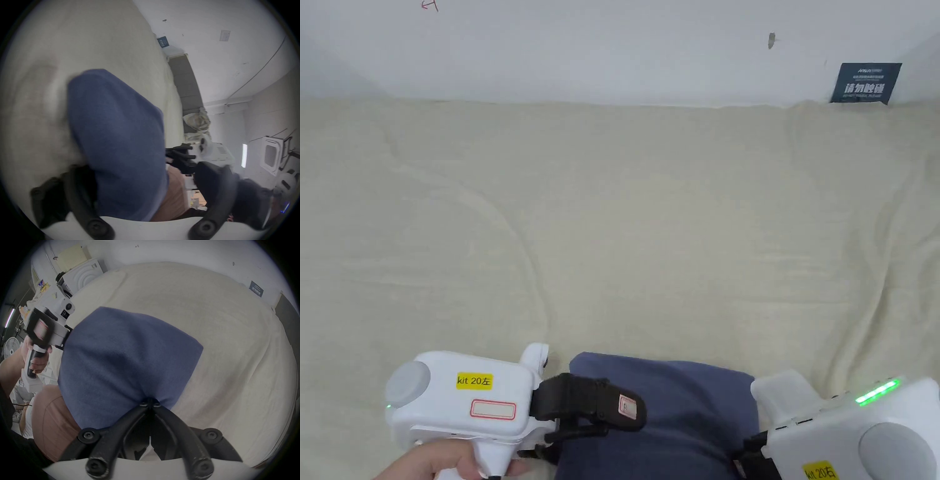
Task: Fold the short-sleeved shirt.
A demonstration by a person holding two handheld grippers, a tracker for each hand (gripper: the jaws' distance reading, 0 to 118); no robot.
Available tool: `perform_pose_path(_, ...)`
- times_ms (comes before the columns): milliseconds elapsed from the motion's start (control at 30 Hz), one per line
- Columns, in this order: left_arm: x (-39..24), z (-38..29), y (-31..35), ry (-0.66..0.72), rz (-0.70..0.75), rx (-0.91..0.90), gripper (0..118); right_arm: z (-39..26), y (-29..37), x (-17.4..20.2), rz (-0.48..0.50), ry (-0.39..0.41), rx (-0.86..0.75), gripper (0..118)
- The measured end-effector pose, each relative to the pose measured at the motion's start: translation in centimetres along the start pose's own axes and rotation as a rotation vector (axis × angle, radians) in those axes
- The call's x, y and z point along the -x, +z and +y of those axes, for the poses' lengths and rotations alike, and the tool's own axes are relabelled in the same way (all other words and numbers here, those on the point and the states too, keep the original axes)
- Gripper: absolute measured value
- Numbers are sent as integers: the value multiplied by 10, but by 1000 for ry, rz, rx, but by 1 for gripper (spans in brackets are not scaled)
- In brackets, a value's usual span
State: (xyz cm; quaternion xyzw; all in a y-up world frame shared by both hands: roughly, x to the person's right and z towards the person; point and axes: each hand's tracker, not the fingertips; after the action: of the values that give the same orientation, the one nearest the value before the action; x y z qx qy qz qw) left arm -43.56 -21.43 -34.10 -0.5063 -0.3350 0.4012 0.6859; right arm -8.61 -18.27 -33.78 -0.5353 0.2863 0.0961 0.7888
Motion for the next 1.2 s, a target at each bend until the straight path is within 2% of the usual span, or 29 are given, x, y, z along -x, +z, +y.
perform_pose_path(33,-2,-3,5,-33,65,-14,73,-3,4,0,0,3,-18,0)
perform_pose_path(67,-6,-5,5,-73,152,-27,31,-6,6,1,-1,8,-29,0)
perform_pose_path(100,-10,-9,3,-125,227,-23,30,-8,9,1,6,13,-38,0)
perform_pose_path(167,-14,-10,2,-94,173,-12,30,-10,12,3,31,11,-40,0)
perform_pose_path(300,-30,-10,-1,-153,236,-12,30,-13,13,6,-6,-12,-72,0)
perform_pose_path(400,-47,-14,12,-172,233,-28,29,-14,27,11,5,-24,-121,0)
perform_pose_path(500,-75,-20,44,-302,306,-49,28,-15,42,19,4,-1,-162,0)
perform_pose_path(667,-82,-21,133,-339,501,-82,28,-12,54,38,19,24,-190,0)
perform_pose_path(833,-53,-10,242,-325,850,-83,28,-3,51,70,52,67,-180,0)
perform_pose_path(1033,-5,3,331,-279,1267,-98,28,8,37,92,71,106,-143,0)
perform_pose_path(1100,11,2,344,-273,1329,-88,28,13,31,94,68,111,-132,0)
perform_pose_path(1200,24,-3,361,-202,1253,-139,33,18,28,95,56,103,-124,0)
